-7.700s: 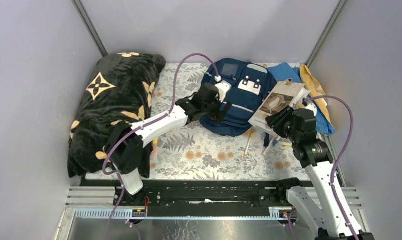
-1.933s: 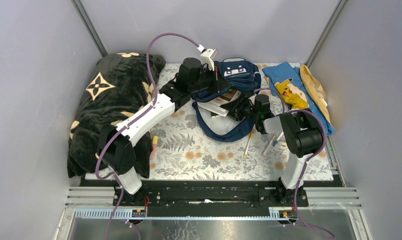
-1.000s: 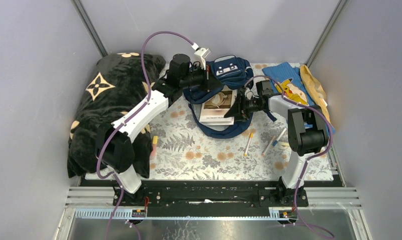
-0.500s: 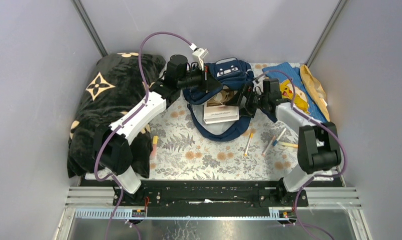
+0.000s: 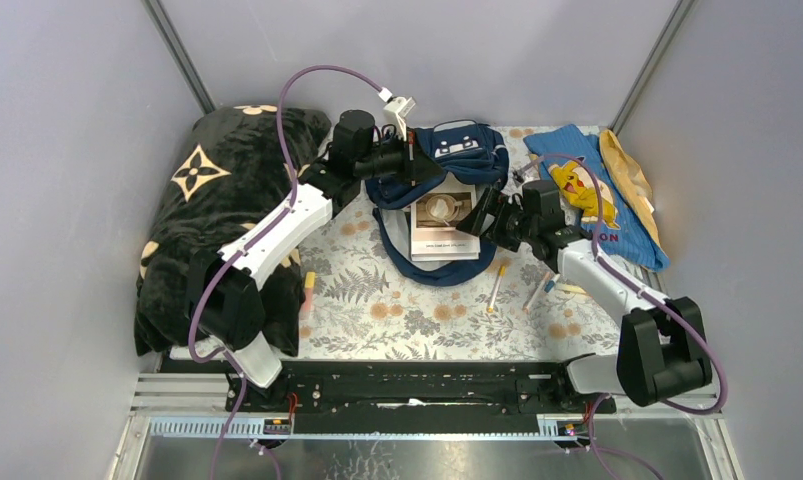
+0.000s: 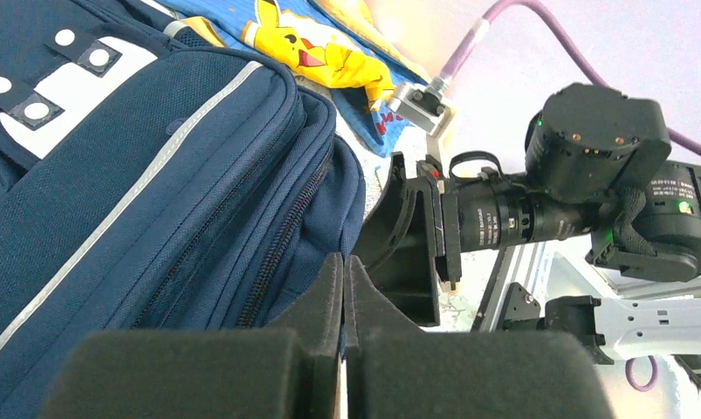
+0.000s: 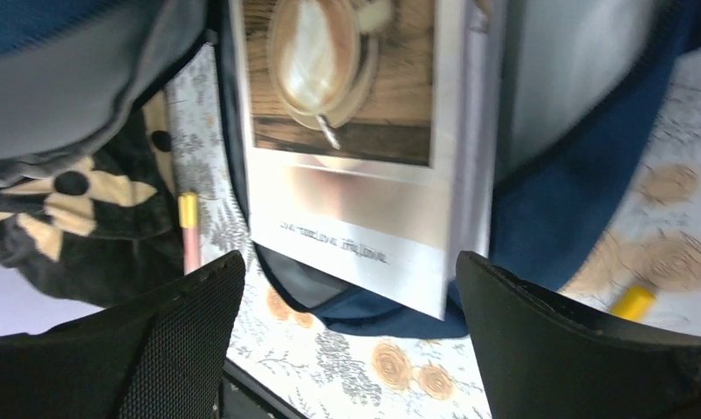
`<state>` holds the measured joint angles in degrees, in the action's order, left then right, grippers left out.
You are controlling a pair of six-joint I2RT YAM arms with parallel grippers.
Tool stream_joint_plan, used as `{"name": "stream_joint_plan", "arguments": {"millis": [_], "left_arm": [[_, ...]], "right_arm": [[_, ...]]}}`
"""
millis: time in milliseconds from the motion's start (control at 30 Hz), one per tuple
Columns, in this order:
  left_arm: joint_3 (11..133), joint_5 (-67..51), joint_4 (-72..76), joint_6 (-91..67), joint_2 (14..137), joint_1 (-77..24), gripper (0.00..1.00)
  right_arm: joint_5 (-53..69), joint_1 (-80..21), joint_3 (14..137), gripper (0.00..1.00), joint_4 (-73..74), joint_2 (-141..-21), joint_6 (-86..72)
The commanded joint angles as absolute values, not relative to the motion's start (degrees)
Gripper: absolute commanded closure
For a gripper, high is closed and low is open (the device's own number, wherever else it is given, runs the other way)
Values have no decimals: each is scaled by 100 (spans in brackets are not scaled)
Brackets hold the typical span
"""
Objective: Pack the student bag
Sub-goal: Place the book in the student bag.
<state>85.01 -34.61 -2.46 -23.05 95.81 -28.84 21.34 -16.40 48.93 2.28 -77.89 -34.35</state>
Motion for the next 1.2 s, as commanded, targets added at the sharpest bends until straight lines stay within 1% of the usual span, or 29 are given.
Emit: {"name": "stream_joint_plan", "arguments": {"millis": [0,100,200,333,467,600,767,867,1067,1167], "left_arm": [[8526,-3766,659,-2522,9299,-2949,100],[8502,-3758,699,-2536,9311,-2966,100],[8530,-3748,729,-2571,9342,-2995,100],[8535,-3682,736,-2557,9307,-3028,100],[8548,-3645,694,-2557,9298,-3039,100],[8550,-3639,686,-2557,9332,-3050,100],[8540,-3719,663,-2537,9313,-3087,100],[8523,-3758,645,-2508,9263,-3118,100],[8751,-3820,151,-2142,9100,-3320,100],[8790,-3787,51,-1966,8958,-3345,100]], "right_arm": [[1494,-1672,4536,3,69,-7165,-3333],[1658,-1838,4606,9,129,-7055,-3173],[1671,-2208,4577,15,224,-7052,-3069],[1762,-2528,4408,20,227,-7202,-3206],[1826,-2696,4047,21,-323,-7280,-3608],[1811,-2858,3974,20,-756,-7597,-3969],[1321,-2939,3940,18,-1489,-7961,-4245],[1008,-2933,4280,18,-1830,-8337,-4201],[835,-2917,5773,18,-1687,-9121,-3712],[805,-2916,6219,18,-1883,-9496,-3662]]}}
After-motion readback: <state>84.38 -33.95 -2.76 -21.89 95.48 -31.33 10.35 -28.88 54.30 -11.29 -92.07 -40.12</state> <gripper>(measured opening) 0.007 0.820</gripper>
